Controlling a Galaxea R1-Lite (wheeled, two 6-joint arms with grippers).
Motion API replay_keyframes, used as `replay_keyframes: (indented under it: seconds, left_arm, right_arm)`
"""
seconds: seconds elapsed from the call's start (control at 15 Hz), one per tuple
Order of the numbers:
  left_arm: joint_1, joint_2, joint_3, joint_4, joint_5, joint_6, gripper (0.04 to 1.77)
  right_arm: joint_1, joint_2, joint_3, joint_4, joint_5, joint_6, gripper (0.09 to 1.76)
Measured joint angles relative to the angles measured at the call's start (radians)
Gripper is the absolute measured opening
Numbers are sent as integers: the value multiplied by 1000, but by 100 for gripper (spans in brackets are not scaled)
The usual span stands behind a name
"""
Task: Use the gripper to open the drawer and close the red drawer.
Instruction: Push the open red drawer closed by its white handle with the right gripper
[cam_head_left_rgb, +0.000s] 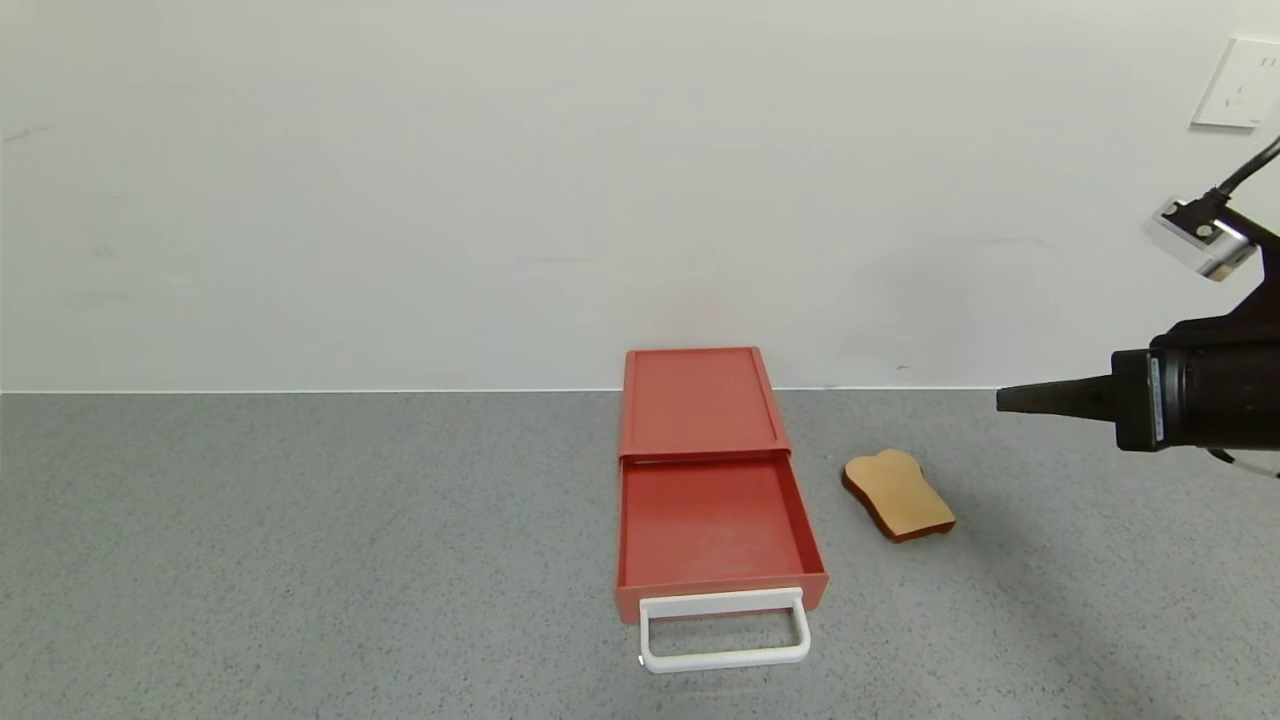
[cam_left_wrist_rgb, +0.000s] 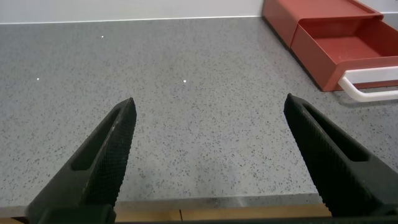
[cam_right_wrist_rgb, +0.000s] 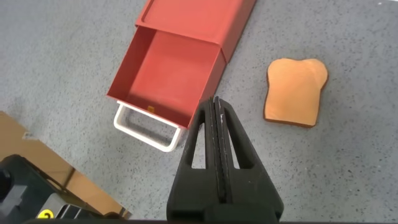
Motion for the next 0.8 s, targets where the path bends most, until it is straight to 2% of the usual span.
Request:
replay_keyframes:
  seconds: [0.2, 0.47, 0.8]
  left_arm:
    - [0, 0, 0, 0, 1, 0, 172]
    - [0, 0, 0, 1, 0, 2, 172]
    - [0, 0, 0, 1, -1, 0, 172]
  right_arm:
    - [61, 16, 4, 47, -26, 2, 12]
    - [201, 54, 7, 123, -155, 5, 12]
    - [374, 174, 6, 140, -280, 77, 11]
